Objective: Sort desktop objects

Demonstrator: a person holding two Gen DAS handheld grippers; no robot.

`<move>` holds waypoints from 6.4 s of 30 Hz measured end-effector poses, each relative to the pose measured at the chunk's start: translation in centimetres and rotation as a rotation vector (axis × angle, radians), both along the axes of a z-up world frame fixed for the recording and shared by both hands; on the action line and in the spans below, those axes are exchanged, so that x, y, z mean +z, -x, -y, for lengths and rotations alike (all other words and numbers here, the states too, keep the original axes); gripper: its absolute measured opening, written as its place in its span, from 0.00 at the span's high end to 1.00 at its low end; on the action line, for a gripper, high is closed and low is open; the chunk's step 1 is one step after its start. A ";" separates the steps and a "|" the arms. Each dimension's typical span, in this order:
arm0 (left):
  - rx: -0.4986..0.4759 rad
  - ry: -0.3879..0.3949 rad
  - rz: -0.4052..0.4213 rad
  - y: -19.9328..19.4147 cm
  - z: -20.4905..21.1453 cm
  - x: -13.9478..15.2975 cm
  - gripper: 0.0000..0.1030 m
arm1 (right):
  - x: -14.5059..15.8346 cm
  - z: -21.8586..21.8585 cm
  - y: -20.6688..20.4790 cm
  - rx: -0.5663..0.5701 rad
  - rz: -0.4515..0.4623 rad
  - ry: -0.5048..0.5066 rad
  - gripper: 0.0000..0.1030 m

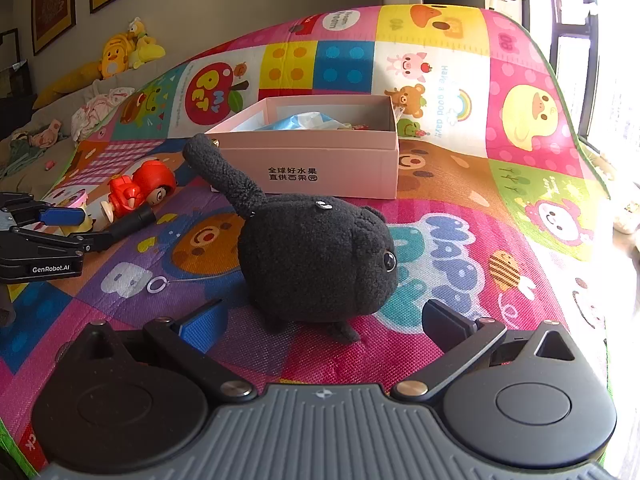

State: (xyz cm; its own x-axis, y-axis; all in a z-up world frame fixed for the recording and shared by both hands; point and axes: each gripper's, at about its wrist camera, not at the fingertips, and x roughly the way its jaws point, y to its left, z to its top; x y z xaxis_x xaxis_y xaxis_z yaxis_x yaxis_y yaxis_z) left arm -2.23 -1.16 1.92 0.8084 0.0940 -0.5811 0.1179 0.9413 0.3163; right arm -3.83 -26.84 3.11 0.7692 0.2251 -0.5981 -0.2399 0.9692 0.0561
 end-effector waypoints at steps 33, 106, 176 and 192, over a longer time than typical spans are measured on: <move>-0.044 0.145 -0.061 1.1 1.2 0.2 0.60 | 0.1 -0.2 0.2 -0.008 0.002 0.008 0.00; 0.182 0.367 -0.075 1.9 -4.1 -0.5 0.22 | 1.3 -1.7 -1.8 -0.003 0.003 0.067 0.00; -0.205 0.603 0.022 -5.2 1.8 0.5 0.02 | 8.4 -3.5 -24.3 -0.057 -0.091 0.045 0.03; -0.116 0.595 0.045 -5.6 0.8 0.2 0.02 | 3.6 -5.8 -32.3 -0.154 -0.242 0.060 0.50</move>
